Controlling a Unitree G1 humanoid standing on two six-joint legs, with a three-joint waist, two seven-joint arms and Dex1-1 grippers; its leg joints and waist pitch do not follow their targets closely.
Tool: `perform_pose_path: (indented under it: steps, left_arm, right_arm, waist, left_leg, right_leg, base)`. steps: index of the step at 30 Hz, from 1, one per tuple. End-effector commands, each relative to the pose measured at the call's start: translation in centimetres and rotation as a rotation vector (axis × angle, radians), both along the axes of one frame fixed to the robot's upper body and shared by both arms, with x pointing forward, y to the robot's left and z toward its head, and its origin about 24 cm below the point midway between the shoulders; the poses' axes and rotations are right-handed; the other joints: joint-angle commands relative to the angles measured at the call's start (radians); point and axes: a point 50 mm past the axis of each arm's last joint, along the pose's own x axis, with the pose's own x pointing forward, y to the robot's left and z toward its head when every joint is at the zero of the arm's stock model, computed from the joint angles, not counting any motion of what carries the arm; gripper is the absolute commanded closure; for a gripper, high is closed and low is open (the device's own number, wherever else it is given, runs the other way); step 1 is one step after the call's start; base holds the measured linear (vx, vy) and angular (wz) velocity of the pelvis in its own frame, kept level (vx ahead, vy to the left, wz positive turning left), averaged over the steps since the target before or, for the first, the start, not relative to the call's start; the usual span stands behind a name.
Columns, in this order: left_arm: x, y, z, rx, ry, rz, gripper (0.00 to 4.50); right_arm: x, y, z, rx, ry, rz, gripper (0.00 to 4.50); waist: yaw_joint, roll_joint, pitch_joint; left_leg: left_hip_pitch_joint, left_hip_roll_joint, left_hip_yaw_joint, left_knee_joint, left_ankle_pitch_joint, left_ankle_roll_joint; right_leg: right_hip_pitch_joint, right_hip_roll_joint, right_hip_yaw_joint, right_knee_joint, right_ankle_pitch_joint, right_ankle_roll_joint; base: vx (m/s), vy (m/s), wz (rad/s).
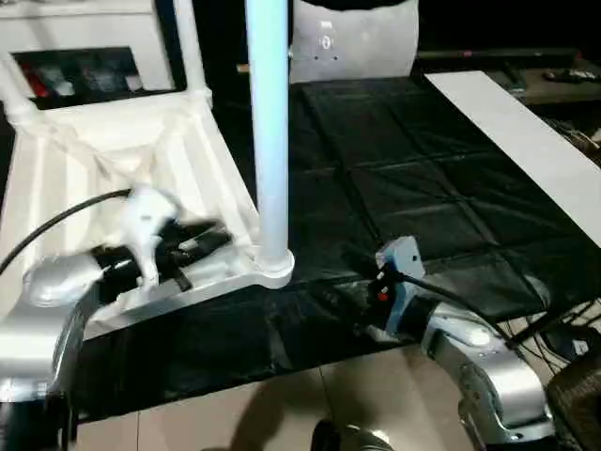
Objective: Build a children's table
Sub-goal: Rotate leg to tighten
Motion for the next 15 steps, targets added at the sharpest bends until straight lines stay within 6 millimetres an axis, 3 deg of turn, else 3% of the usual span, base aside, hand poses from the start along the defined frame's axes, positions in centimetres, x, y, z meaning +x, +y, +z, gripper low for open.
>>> perform_pose_path:
  steps: [1,2,3,4,5,6,7,8,9,10,11,12,13,14,15]
  left_arm:
    - [-0.9,-1.5,-0.2,-0.047,-0.031,0.137,2.75]
    - [-1.1,-1.9,-0.5,-0.068,-0.040,0.200,2.75]
    - [-1.4,-2.2,-0.8,-0.081,-0.038,0.248,2.75]
    - [-1.6,-2.4,-1.0,-0.088,-0.036,0.278,2.75]
    - [-1.7,-2.4,-1.5,-0.074,-0.016,0.327,2.75]
    - [-1.9,-2.3,-1.9,-0.063,0.002,0.375,2.75]
    - [-2.1,-2.3,-2.3,-0.066,0.024,0.423,2.75]
    - [-2.2,-2.1,-2.4,-0.070,0.035,0.461,2.75]
    - [-2.2,-2.1,-2.4,-0.070,0.035,0.461,2.75]
    - [-2.2,-2.4,-2.3,-0.042,0.028,0.454,2.75]
    - [-2.2,-2.6,-2.2,-0.023,0.022,0.450,2.75]
    - [-2.2,-2.6,-2.1,-0.018,0.013,0.456,2.75]
    - [-2.0,-2.7,-2.1,-0.016,0.016,0.463,2.75]
    - [-1.8,-3.0,-2.0,-0.009,0.005,0.444,2.75]
    - [-1.8,-3.0,-2.0,-0.009,0.005,0.444,2.75]
  right_arm:
    - [0.3,0.7,0.4,-0.020,-0.046,-0.012,0.00]
    - [0.4,0.9,0.4,-0.016,-0.051,-0.024,0.00]
    - [0.5,1.0,0.5,-0.007,-0.047,-0.037,0.00]
    - [0.5,1.1,0.5,-0.001,-0.043,-0.048,0.00]
    - [0.5,1.1,0.5,0.003,-0.042,-0.053,0.00]
    - [0.5,1.2,0.5,0.004,-0.038,-0.059,0.00]
    - [0.4,1.1,0.4,0.004,-0.035,-0.070,0.00]
    - [0.4,1.0,0.4,0.010,-0.032,-0.089,0.00]
    - [0.4,1.0,0.4,0.010,-0.032,-0.089,0.00]
    - [0.4,0.8,0.3,0.037,-0.018,-0.124,0.00]
    - [0.3,0.6,0.3,0.053,-0.009,-0.151,0.00]
    - [0.3,0.5,0.3,0.057,-0.008,-0.166,0.00]
    - [0.3,0.4,0.2,0.056,-0.006,-0.179,0.00]
    - [0.2,0.2,0.0,0.047,-0.006,-0.199,0.00]
    - [0.2,0.2,0.0,0.047,-0.006,-0.199,0.00]
  waist:
    - [0.011,0.025,-0.067]
    - [0.005,0.036,-0.063]
    - [0.000,0.045,-0.062]
    - [-0.006,0.051,-0.062]
    - [-0.010,0.058,-0.063]
    - [-0.017,0.047,-0.063]
    - [-0.011,0.041,-0.057]
    - [0.018,0.016,-0.045]
    - [0.049,0.005,-0.050]
    - [0.069,-0.016,-0.060]
    - [0.087,-0.016,-0.059]
    - [0.123,-0.026,-0.058]
    - [0.135,-0.019,-0.061]
    - [0.151,-0.011,-0.058]
    - [0.162,0.006,-0.055]
  left_leg:
    - [-0.071,0.037,-0.036,-0.082,0.068,0.155]
    - [-0.081,0.051,-0.061,-0.075,0.103,0.137]
    - [-0.085,0.088,-0.099,-0.090,0.079,0.129]
    - [-0.081,0.115,-0.129,-0.108,0.057,0.143]
    - [-0.041,0.154,-0.187,-0.140,0.029,0.193]
    - [-0.020,0.137,-0.207,-0.131,0.071,0.272]
    - [-0.039,0.108,-0.202,-0.121,0.120,0.302]
    - [-0.100,0.005,-0.126,-0.036,0.107,0.224]
    - [-0.063,-0.046,-0.024,0.065,0.081,0.108]
    - [-0.085,-0.038,0.009,0.067,0.055,0.089]
    - [-0.057,-0.048,0.033,0.048,0.040,0.113]
    - [-0.081,-0.031,0.024,0.050,0.018,0.149]
    - [-0.086,-0.019,0.011,0.057,0.022,0.151]
    - [-0.090,0.001,-0.012,0.059,0.037,0.150]
    - [-0.083,0.019,-0.023,0.047,0.075,0.140]
  right_leg:
    - [0.107,-0.113,0.030,-0.055,-0.419,-0.035]
    - [0.112,-0.112,0.010,-0.051,-0.379,-0.053]
    - [0.112,-0.089,0.004,-0.026,-0.322,-0.055]
    - [0.111,-0.076,0.005,0.003,-0.302,-0.058]
    - [0.067,-0.044,0.027,0.072,-0.291,-0.099]
    - [0.044,-0.040,0.058,0.090,-0.279,-0.174]
    - [0.052,-0.057,0.083,0.073,-0.258,-0.230]
    - [0.076,-0.114,0.101,-0.019,-0.364,-0.246]
    - [0.069,-0.184,0.061,-0.093,-0.651,-0.062]
    - [0.087,-0.188,0.089,-0.097,-0.724,0.128]
    - [0.063,-0.158,0.162,-0.104,-0.770,0.181]
    - [0.103,-0.206,0.226,-0.083,-0.754,0.205]
    - [0.113,-0.233,0.243,-0.077,-0.717,0.187]
    - [0.118,-0.263,0.259,-0.079,-0.614,0.095]
    - [0.116,-0.257,0.235,-0.082,-0.506,-0.048]
  base:
    - [0.025,-0.046,0.62]
    - [0.025,-0.046,0.62]
    - [0.032,-0.057,0.66]
    - [0.036,-0.120,0.75]
    - [0.036,-0.120,0.75]
    - [0.068,-0.178,0.83]
    - [0.076,-0.182,0.83]
    - [0.076,-0.182,0.83]
    - [0.027,-0.168,0.62]
    - [-0.004,-0.087,0.20]
    - [-0.018,-0.152,0.48]
    - [-0.015,-0.098,0.36]
    - [-0.029,-0.108,0.42]
    - [0.000,0.000,0.00]
    - [0.000,0.000,0.00]
